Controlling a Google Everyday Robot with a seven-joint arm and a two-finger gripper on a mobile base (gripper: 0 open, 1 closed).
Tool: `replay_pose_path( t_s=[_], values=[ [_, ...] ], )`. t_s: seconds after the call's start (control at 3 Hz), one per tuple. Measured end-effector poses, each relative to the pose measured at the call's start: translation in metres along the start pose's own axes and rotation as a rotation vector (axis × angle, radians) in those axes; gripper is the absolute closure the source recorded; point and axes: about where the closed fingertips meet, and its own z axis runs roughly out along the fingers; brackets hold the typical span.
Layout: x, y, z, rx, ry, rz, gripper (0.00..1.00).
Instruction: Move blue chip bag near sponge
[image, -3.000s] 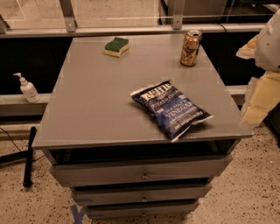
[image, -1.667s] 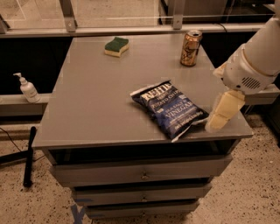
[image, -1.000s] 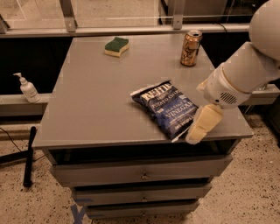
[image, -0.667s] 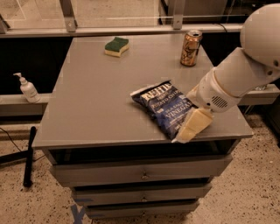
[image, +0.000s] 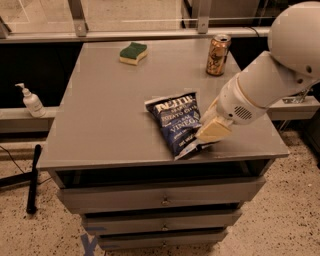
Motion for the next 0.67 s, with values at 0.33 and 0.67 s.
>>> replay_pose_path(
  t_s=[0.33,0.67],
  values=[
    [-0.014,-0.007,-0.008,0.023,-0.023,-0.012,0.88],
    [-0.037,-0.021,-0.028,0.082,-0.068,-0.026,1.00]
  ],
)
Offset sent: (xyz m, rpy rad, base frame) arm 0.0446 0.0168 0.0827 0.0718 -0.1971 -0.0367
